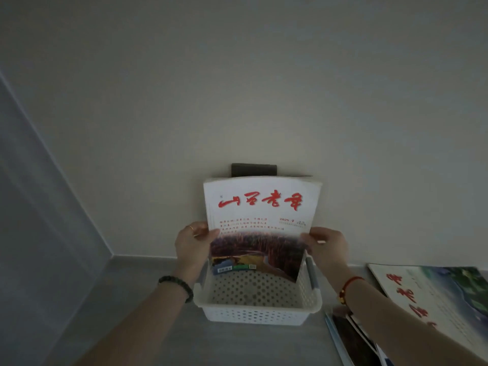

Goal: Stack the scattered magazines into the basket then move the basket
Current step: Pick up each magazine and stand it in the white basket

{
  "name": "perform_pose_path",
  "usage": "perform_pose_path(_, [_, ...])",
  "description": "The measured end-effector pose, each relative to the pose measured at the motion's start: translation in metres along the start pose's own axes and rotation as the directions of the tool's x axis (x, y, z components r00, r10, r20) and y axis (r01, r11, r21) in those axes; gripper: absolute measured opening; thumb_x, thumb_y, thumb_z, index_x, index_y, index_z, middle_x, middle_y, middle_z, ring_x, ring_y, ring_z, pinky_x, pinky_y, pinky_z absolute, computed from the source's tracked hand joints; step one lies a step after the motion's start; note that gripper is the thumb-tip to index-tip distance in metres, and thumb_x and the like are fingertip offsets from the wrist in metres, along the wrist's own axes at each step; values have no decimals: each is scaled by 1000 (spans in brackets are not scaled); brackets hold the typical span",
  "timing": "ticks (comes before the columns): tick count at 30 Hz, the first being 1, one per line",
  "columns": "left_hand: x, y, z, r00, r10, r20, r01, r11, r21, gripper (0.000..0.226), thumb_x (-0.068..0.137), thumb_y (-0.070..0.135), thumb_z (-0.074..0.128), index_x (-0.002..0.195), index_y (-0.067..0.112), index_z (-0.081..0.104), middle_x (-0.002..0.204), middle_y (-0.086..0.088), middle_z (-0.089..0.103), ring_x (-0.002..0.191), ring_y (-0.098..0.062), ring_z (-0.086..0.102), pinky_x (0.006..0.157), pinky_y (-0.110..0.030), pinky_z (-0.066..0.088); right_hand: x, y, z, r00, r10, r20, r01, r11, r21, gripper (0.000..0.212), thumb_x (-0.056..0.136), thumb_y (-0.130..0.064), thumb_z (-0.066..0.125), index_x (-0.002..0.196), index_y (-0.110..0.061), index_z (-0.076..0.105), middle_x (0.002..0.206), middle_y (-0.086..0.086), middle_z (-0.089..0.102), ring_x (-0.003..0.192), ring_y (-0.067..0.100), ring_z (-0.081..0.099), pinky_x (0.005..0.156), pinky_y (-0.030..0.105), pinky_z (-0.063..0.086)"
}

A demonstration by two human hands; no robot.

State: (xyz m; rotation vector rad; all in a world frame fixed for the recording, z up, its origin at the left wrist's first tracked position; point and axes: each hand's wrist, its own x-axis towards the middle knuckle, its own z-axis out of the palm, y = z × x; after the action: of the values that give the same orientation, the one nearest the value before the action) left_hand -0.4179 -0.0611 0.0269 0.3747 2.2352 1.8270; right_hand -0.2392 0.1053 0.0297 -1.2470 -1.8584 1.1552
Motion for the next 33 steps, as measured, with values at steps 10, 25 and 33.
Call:
perform_pose_path(10, [26,-10,14,990,109,91,-113,993,35,22,85,18,60,105,12,60,96,0,63,81,-12,60,68,-15,47,25,-6,22,991,-111,-74,115,992,60,17,81,-15,63,92,-19,50,85,-2,60,72,12,57,67,25,43])
perform_pose_path(25, [23,2,19,995,59,80,-67,993,97,27,85,21,60,108,8,62,108,-10,67,87,-16,58,80,-27,49,25,-9,-2,995,-97,17,97,995,3,18,82,-17,62,97,-8,69,87,4,68,78,22,63,80,39,53])
perform_pose_path(33, [-2,3,5,994,-108,34,107,994,28,46,83,30,62,120,5,51,118,-14,59,105,-26,58,94,-40,48,16,-5,-45,989,-75,129,74,997,13,31,82,-16,63,113,-10,62,96,6,66,85,21,63,89,39,50])
